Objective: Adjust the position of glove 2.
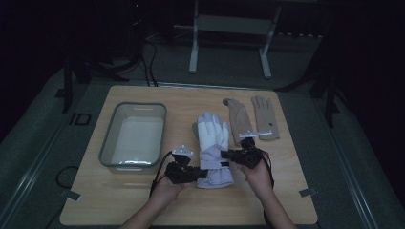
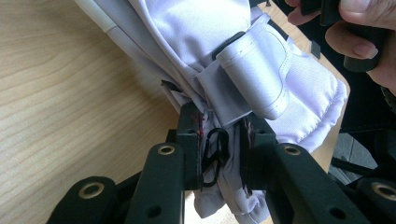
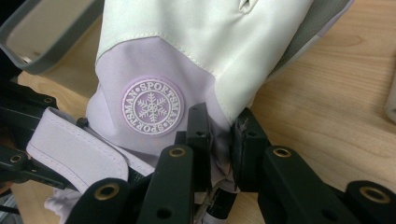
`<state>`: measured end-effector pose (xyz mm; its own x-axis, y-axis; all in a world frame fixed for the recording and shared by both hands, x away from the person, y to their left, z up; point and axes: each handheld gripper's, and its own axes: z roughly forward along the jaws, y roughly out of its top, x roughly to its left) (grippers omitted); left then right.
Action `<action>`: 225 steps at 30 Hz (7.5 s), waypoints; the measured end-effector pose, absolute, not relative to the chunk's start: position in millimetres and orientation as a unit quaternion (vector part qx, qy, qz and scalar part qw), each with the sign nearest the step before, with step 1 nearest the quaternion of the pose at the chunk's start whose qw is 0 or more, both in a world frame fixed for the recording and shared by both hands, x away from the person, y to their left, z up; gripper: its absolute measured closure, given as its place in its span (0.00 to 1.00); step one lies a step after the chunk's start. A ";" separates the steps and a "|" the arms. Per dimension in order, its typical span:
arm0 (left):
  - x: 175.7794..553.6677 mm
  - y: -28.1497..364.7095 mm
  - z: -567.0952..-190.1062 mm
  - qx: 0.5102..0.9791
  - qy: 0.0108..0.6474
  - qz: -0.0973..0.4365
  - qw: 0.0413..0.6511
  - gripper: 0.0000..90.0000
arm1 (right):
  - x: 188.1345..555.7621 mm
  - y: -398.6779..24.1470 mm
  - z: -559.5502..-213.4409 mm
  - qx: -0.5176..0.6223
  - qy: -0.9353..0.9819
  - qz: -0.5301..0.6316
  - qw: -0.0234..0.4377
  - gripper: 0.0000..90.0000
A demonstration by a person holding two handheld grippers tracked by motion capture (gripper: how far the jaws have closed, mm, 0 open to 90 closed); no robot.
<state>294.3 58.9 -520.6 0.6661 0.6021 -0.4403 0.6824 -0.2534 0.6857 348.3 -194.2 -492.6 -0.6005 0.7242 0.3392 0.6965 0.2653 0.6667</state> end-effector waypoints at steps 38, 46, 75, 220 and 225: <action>318.3 226.0 -402.8 0.780 0.424 0.029 0.459 0.83 | 391.3 -34.3 -373.7 0.358 0.807 0.468 0.033 0.89; 321.6 272.2 -409.8 0.776 0.449 0.036 0.441 0.83 | 406.1 17.2 -385.6 0.356 0.809 0.468 0.005 0.89; 340.2 279.4 -499.5 0.790 0.522 -0.012 0.321 0.77 | 425.8 72.8 -491.4 0.409 0.848 0.335 -0.017 0.89; 257.9 97.6 -557.7 0.770 0.335 0.100 0.534 0.13 | 509.0 -210.1 -516.6 0.539 0.763 0.329 0.136 0.89; 257.9 96.5 -557.5 0.770 0.336 0.104 0.532 0.13 | 479.8 -201.9 -500.8 0.541 0.746 0.369 0.119 0.89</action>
<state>257.9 96.5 -557.5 0.7523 0.6287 -0.1971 0.4071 -0.2082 0.8894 479.8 -201.9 -500.8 -0.3862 0.8952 0.2224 0.7196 0.1416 0.6797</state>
